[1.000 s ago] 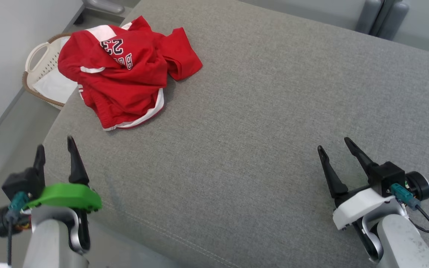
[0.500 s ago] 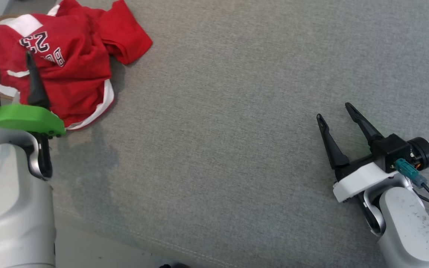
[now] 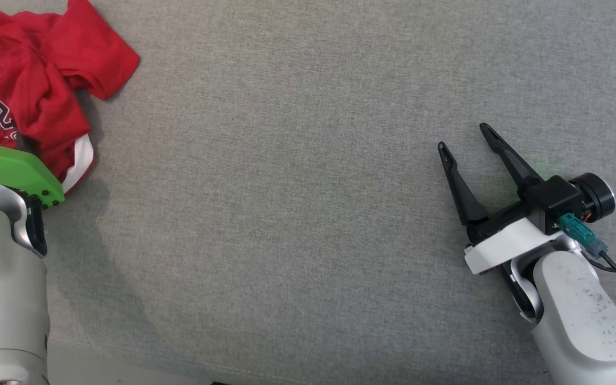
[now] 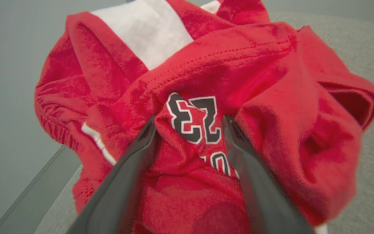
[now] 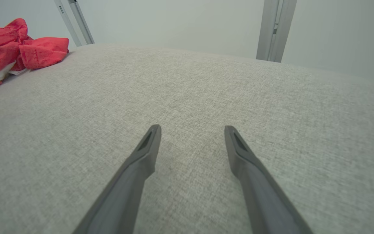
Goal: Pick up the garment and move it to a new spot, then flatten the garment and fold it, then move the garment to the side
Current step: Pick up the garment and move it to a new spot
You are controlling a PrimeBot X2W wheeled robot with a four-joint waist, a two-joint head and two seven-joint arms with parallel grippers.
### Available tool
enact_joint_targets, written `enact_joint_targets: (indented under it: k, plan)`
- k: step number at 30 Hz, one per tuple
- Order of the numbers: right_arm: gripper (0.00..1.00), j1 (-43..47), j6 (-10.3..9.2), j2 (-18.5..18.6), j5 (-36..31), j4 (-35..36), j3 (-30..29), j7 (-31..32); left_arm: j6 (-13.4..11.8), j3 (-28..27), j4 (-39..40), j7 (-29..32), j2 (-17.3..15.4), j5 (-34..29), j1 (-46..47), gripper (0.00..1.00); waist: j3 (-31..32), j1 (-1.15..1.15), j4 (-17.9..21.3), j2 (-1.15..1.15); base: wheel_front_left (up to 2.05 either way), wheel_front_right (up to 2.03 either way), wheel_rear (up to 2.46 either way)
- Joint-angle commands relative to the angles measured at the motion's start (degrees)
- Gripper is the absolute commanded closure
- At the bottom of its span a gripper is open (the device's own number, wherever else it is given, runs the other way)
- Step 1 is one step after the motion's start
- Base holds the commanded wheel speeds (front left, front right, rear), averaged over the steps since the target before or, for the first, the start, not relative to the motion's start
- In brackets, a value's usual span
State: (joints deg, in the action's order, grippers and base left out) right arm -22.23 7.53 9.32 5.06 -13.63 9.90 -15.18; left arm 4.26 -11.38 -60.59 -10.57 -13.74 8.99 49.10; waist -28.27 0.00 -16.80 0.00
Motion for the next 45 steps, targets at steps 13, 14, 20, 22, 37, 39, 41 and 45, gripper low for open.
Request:
enact_joint_targets:
  k: [13, 14, 20, 22, 37, 39, 41, 45]
  plan:
    - [0.00, 2.8, -0.08, -2.6, 0.7, -1.4, -2.4, 0.0, 1.6, 2.1, 0.5, -4.6, -1.1, -0.1, 6.2, 1.00, 7.2, 0.00, 2.3, 0.00, 0.00, 0.00, 0.00]
    - [0.00, 3.2, -0.08, -2.9, 0.6, -1.5, -2.6, 0.0, 1.9, 2.4, 2.1, -4.7, -0.9, 0.0, 6.5, 1.00, 7.9, 0.00, 2.6, 0.00, 0.00, 0.00, 0.00]
    - [0.00, 5.7, -0.08, -4.7, 1.2, -2.0, -2.8, 0.0, 3.1, 5.0, 13.8, -4.6, 2.1, 1.1, 5.7, 1.00, 12.5, 0.00, 5.7, 0.00, 0.00, 0.00, 0.00]
    - [0.00, 6.5, -0.08, -5.2, 1.4, -2.0, -2.9, 0.0, 3.3, 6.7, 17.0, -4.6, 3.7, 1.7, 5.5, 1.00, 13.6, 0.00, 7.2, 0.00, 0.00, 0.00, 0.00]
    - [0.00, 9.1, -0.08, -6.3, 2.8, -1.8, -0.9, 0.0, 3.2, 27.7, 30.1, -4.6, 10.3, 17.2, -1.4, 1.00, 17.5, 0.00, 22.8, 0.00, 0.00, 0.00, 0.00]
    - [0.00, 9.3, -0.08, -6.3, 3.3, -1.9, -0.3, 0.0, 3.2, 30.6, 29.8, -4.6, 10.6, 18.4, -2.8, 1.00, 17.7, 0.00, 25.0, 0.00, 0.00, 0.00, 0.00]
    - [0.00, 9.5, -0.08, -6.3, 3.7, -2.0, 0.0, 0.0, 3.2, 32.7, 29.6, -4.6, 10.7, 19.9, -4.6, 1.00, 17.8, 0.00, 26.9, 0.00, 0.00, 0.00, 0.00]
    - [0.00, 10.3, -0.08, -6.3, 4.7, -2.4, 0.4, 0.0, 1.7, 37.9, 28.6, -4.6, 10.7, 23.9, -9.9, 0.00, 18.2, 0.00, 30.5, 0.00, 0.00, 0.00, 0.00]
